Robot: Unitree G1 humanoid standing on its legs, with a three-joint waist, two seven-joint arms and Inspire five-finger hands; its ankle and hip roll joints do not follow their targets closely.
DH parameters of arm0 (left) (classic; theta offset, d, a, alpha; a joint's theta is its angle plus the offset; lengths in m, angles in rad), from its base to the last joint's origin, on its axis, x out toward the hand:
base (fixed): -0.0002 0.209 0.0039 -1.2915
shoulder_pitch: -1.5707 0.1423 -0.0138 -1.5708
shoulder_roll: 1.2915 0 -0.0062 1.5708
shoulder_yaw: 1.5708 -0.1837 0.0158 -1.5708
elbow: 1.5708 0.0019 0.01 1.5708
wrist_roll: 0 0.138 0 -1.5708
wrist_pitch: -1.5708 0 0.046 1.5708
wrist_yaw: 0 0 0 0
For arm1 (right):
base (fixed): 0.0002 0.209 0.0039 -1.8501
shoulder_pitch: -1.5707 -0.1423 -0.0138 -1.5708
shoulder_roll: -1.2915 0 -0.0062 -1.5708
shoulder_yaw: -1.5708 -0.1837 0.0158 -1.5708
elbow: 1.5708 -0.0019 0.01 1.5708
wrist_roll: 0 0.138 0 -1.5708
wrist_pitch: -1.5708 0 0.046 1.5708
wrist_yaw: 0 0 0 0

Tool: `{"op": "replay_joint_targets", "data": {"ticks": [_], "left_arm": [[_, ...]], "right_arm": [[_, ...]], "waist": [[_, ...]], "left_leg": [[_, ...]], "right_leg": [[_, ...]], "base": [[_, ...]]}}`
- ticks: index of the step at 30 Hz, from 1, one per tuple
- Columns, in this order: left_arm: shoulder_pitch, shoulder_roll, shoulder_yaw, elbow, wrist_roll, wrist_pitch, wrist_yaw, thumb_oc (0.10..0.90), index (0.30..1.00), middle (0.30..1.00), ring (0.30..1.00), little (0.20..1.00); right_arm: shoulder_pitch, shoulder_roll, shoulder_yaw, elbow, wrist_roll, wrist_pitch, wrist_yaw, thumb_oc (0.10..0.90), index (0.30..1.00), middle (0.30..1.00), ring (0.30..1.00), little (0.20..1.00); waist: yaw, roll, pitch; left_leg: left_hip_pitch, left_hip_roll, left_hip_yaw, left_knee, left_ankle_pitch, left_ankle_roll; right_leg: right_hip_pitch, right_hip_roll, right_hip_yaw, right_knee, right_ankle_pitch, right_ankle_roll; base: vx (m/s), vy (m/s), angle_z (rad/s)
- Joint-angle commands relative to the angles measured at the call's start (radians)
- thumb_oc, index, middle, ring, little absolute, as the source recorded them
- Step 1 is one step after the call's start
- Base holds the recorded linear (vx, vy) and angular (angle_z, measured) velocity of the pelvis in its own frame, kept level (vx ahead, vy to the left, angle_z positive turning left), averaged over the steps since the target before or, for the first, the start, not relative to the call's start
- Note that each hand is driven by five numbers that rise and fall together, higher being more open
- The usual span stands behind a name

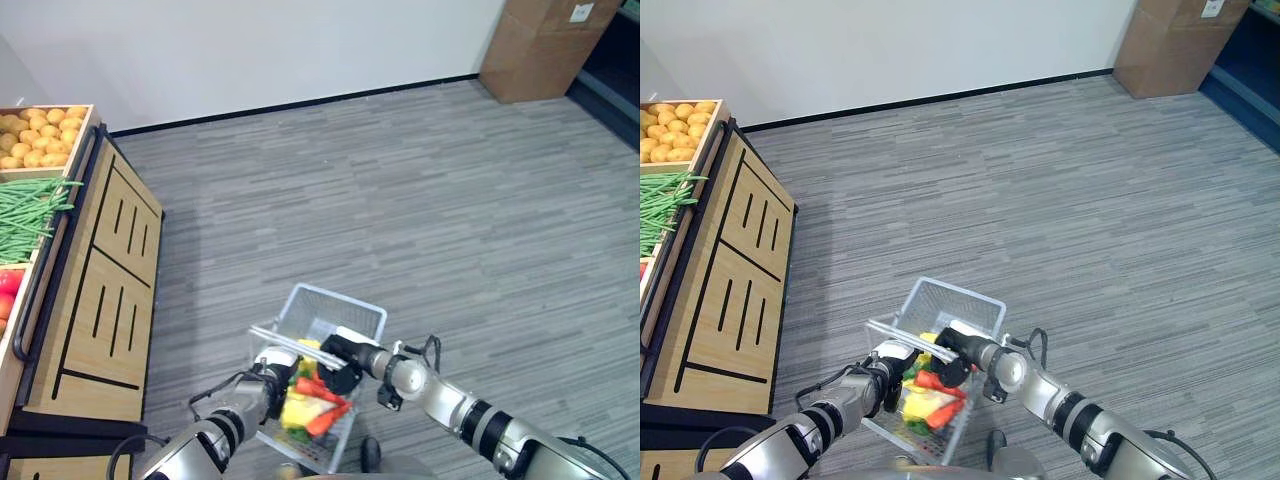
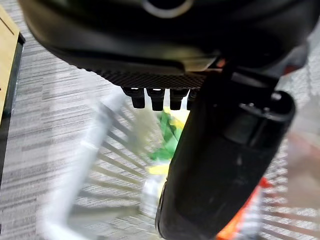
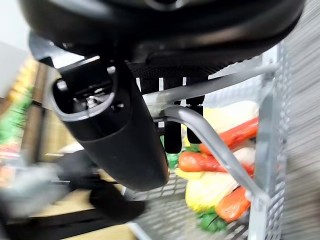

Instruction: Get the vegetables into the basket

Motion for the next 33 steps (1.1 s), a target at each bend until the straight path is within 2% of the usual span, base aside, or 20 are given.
{"op": "replay_joint_targets", "data": {"ticks": [1,4,7,8,9,10,15,18,19,22,26,27,33], "left_arm": [[-0.085,-0.02,0.01,0.048,-0.042,-0.013,0.04,0.9,1.0,1.0,1.0,1.0],[-0.081,-0.015,0.005,0.046,-0.063,-0.024,0.033,0.9,1.0,1.0,1.0,1.0],[-0.084,-0.017,0.002,0.059,-0.069,-0.023,0.027,0.9,1.0,1.0,1.0,1.0],[-0.086,-0.018,0.002,0.067,-0.068,-0.02,0.018,0.9,1.0,1.0,1.0,1.0],[-0.016,0.071,0.041,0.024,-0.062,-0.054,0.009,0.9,1.0,1.0,1.0,1.0],[-0.003,0.081,0.026,-0.006,-0.054,-0.056,-0.001,0.9,1.0,1.0,1.0,1.0],[0.071,0.087,0.075,0.033,-0.07,-0.058,0.014,0.9,1.0,1.0,1.0,1.0],[0.089,0.087,0.103,0.052,-0.087,-0.055,0.024,0.9,1.0,1.0,1.0,1.0],[0.074,0.156,0.132,-0.121,-0.139,-0.058,-0.016,0.9,1.0,1.0,1.0,1.0],[0.093,0.176,0.181,-0.149,-0.181,-0.042,-0.006,0.9,1.0,1.0,1.0,1.0],[0.135,0.174,0.275,-0.097,-0.246,-0.03,0.014,0.9,1.0,1.0,1.0,1.0],[0.148,0.163,0.314,-0.036,-0.272,-0.021,0.025,0.9,1.0,1.0,1.0,1.0],[0.176,0.129,0.429,0.133,-0.387,-0.013,0.06,0.9,1.0,1.0,1.0,1.0]], "right_arm": [[-0.056,0.09,-0.114,0.015,-0.106,-0.125,-0.08,0.4,0.3,0.3,0.3,0.3],[-0.046,0.111,-0.14,0.164,-0.165,-0.119,-0.116,0.4,0.3,0.3,0.3,0.3],[-0.025,0.127,-0.187,0.255,-0.127,-0.101,-0.143,0.4,0.3,0.3,0.3,0.3],[-0.022,0.124,-0.204,0.289,-0.142,-0.096,-0.156,0.4,0.3,0.3,0.3,0.3],[0.009,0.072,-0.244,0.273,-0.193,-0.094,-0.169,0.4,0.3,0.3,0.3,0.3],[0.018,0.071,-0.259,0.3,-0.193,-0.087,-0.181,0.4,0.3,0.3,0.3,0.3],[0.086,0.067,-0.389,0.495,-0.148,-0.082,-0.236,0.4,0.3,0.3,0.3,0.3],[0.103,0.056,-0.424,0.517,-0.134,-0.08,-0.243,0.4,0.3,0.3,0.3,0.3],[0.126,0.024,-0.473,0.521,-0.128,-0.072,-0.252,0.4,0.3,0.3,0.3,0.3],[0.152,0.003,-0.526,0.535,-0.116,-0.056,-0.242,0.4,0.3,0.3,0.3,0.3],[0.185,-0.016,-0.594,0.608,-0.101,-0.04,-0.243,0.4,0.3,0.3,0.3,0.3],[0.198,-0.017,-0.624,0.647,-0.087,-0.036,-0.248,0.4,0.3,0.3,0.3,0.3],[0.234,-0.009,-0.659,0.721,-0.069,-0.035,-0.25,0.4,0.3,0.3,0.3,0.3]], "waist": [[0.009,-0.04,-0.063],[0.016,-0.044,-0.07],[0.016,-0.043,-0.075],[0.015,-0.043,-0.078],[0.031,-0.037,-0.079],[0.033,-0.037,-0.082],[0.043,-0.03,-0.086],[0.045,-0.029,-0.086],[0.047,-0.024,-0.083],[0.047,-0.026,-0.081],[0.052,-0.029,-0.079],[0.053,-0.031,-0.08],[0.055,-0.04,-0.083]], "left_leg": [[0.048,0.006,0.003,0.037,-0.134,-0.007],[0.052,0.005,-0.006,0.032,-0.134,-0.005],[0.053,0.004,-0.012,0.031,-0.133,-0.005],[0.053,0.003,-0.011,0.029,-0.133,-0.004],[0.054,0.002,-0.014,0.027,-0.132,-0.004],[0.053,0.002,-0.018,0.027,-0.131,-0.004],[0.044,-0.004,-0.036,0.018,-0.125,-0.002],[0.041,-0.006,-0.041,0.016,-0.122,-0.001],[0.034,-0.009,-0.048,0.014,-0.12,0.0],[0.031,-0.01,-0.05,0.013,-0.119,0.001],[0.028,-0.01,-0.052,0.011,-0.116,0.0],[0.027,-0.01,-0.052,0.009,-0.114,-0.001],[0.024,-0.01,-0.054,0.001,-0.107,-0.006]], "right_leg": [[-0.041,-0.101,-0.002,0.009,0.004,0.08],[-0.034,-0.1,-0.008,0.006,0.004,0.081],[-0.031,-0.101,-0.013,0.005,0.003,0.08],[-0.03,-0.1,-0.012,0.003,0.005,0.08],[-0.029,-0.101,-0.014,0.0,0.005,0.08],[-0.027,-0.102,-0.016,-0.002,0.007,0.081],[-0.028,-0.104,-0.026,-0.011,0.015,0.083],[-0.028,-0.104,-0.03,-0.015,0.018,0.083],[-0.031,-0.106,-0.033,-0.02,0.025,0.087],[-0.032,-0.107,-0.037,-0.025,0.028,0.089],[-0.03,-0.107,-0.04,-0.036,0.032,0.09],[-0.03,-0.107,-0.041,-0.039,0.033,0.089],[-0.028,-0.105,-0.047,-0.046,0.034,0.087]], "base": [[0.02,0.019,0.05],[0.01,0.019,0.1],[0.01,0.014,0.04],[0.01,0.016,0.05],[0.01,0.023,0.04],[0.01,0.02,0.03],[0.0,0.016,0.12],[0.0,0.0,0.0],[0.0,0.0,0.0],[0.01,0.005,0.09],[0.0,-0.001,0.01],[0.0,0.0,0.0],[0.0,0.0,0.0]]}}
